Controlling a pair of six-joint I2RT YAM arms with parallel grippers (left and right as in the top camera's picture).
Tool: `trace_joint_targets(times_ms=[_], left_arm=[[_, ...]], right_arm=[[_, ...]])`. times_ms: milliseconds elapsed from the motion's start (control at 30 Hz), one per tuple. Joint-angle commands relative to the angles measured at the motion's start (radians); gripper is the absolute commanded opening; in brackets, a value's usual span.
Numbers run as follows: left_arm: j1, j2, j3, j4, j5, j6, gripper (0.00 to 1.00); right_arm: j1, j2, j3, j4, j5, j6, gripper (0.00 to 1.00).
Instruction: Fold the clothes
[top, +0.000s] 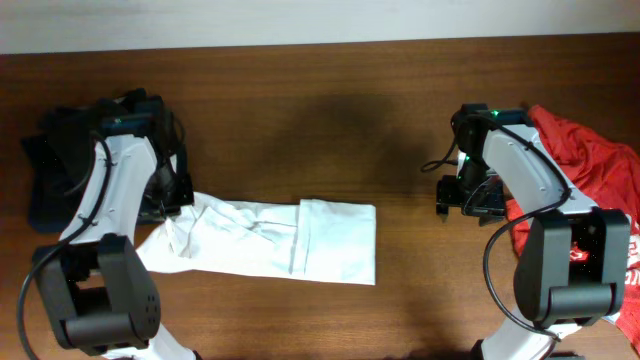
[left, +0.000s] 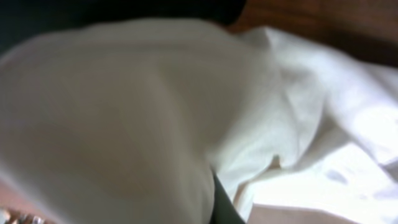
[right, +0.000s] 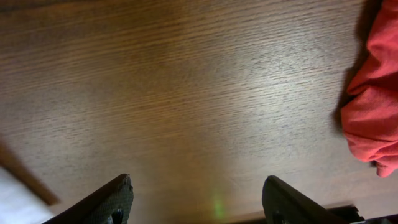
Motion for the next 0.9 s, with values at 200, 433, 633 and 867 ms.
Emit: trace_joint_targets(times_ms=[200,433,633,867], left_arm=[[-0.38,-0.001,0.146,-0.047,0.188,-0.212,0.01],[-0.622,0.0,0.146,0.037,0.255,-0.311,0.04],[-0.702,0.008,0.146,0.112,0.288,-0.332,0.06],[-0.771,0.089,0.146,0.166,0.348,-0.362,0.06]], right_arm=[[-0.009,-0.024,0.012,0.001,0.021,-0.015,0.71],[-0.009,-0.024,0.012,-0.002,0.018,-0.015,0.71],[-0.006,-0.024,0.012,-0.002,0.014,-0.015,0.71],[-0.006,-0.024,0.012,-0.002,0.014,-0.015,0.71]])
